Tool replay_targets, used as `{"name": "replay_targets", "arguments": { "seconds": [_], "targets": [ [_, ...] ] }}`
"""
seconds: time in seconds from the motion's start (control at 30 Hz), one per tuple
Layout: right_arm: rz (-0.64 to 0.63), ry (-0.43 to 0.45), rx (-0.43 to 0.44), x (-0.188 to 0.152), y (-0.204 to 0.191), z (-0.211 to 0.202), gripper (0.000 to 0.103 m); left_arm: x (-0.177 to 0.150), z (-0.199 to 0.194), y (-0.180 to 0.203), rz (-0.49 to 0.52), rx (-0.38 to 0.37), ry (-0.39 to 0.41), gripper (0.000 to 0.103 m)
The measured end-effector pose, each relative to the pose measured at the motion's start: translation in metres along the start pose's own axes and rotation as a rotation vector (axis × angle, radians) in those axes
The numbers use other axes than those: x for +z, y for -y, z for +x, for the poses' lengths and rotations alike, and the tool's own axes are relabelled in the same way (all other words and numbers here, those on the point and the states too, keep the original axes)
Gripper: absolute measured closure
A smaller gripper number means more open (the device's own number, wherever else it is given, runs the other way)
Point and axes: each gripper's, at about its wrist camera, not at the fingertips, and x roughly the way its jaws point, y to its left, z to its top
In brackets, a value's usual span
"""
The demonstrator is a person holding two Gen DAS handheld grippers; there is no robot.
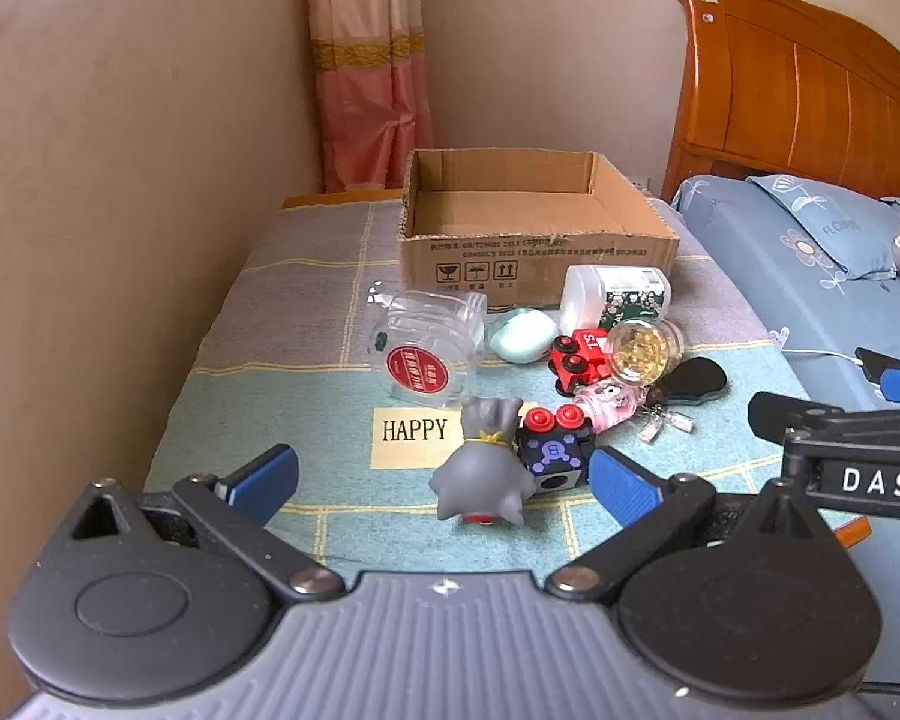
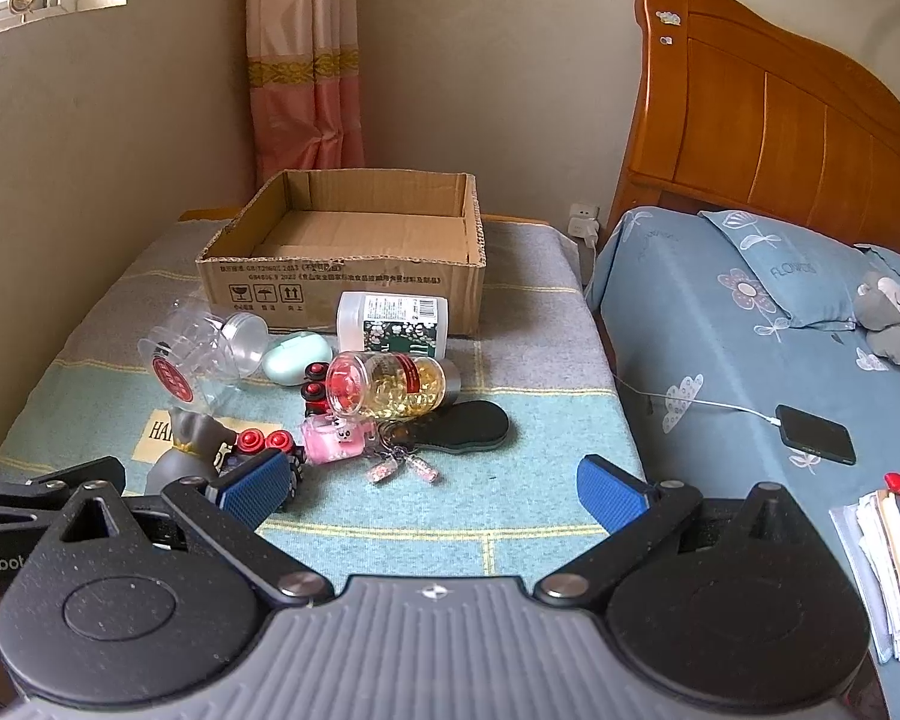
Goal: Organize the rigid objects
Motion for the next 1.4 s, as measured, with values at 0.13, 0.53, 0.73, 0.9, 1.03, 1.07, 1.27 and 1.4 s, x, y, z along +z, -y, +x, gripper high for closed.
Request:
{"name": "replay_targets", "arguments": {
  "seconds": [0.13, 0.53, 0.73, 0.9, 1.03, 1.07, 1.27, 1.4],
  "targets": [
    [0.000, 0.000, -0.001, 0.0003, -0.0004, 0.0000, 0.000, 0.0004, 0.0002, 0.0000, 0.000, -0.001, 0.000, 0.001],
    [-0.001, 0.002, -0.006, 0.0005, -0.0007, -0.0001, 0.000, 0.0002, 0.0012, -0.0002, -0.001, -0.011, 0.003, 0.001],
    [0.000, 0.005, -0.007, 0.0015, 0.0004, -0.0005, 0.000, 0.0004, 0.0008, 0.0005, 0.002, -0.021, 0.008, 0.001],
    [-0.004, 0.008, -0.012, 0.0021, -0.0005, 0.0001, 0.000, 0.0002, 0.0001, 0.0011, 0.007, -0.031, 0.014, 0.001],
    [-0.009, 0.015, -0.021, 0.0016, -0.0023, 0.0005, 0.000, 0.0003, 0.0014, 0.0009, 0.006, -0.035, 0.013, 0.001],
    [-0.009, 0.016, -0.021, 0.0013, -0.0026, 0.0006, 0.000, 0.0003, 0.0015, 0.0007, 0.006, -0.037, 0.014, 0.001],
    [-0.006, 0.024, -0.016, 0.0014, -0.0023, 0.0022, 0.000, 0.0015, 0.0022, 0.0001, 0.018, -0.051, 0.040, 0.001],
    [-0.003, 0.037, -0.005, 0.0024, -0.0010, 0.0025, 0.000, 0.0042, 0.0035, -0.0035, 0.024, -0.092, 0.048, 0.001]
  ]
}}
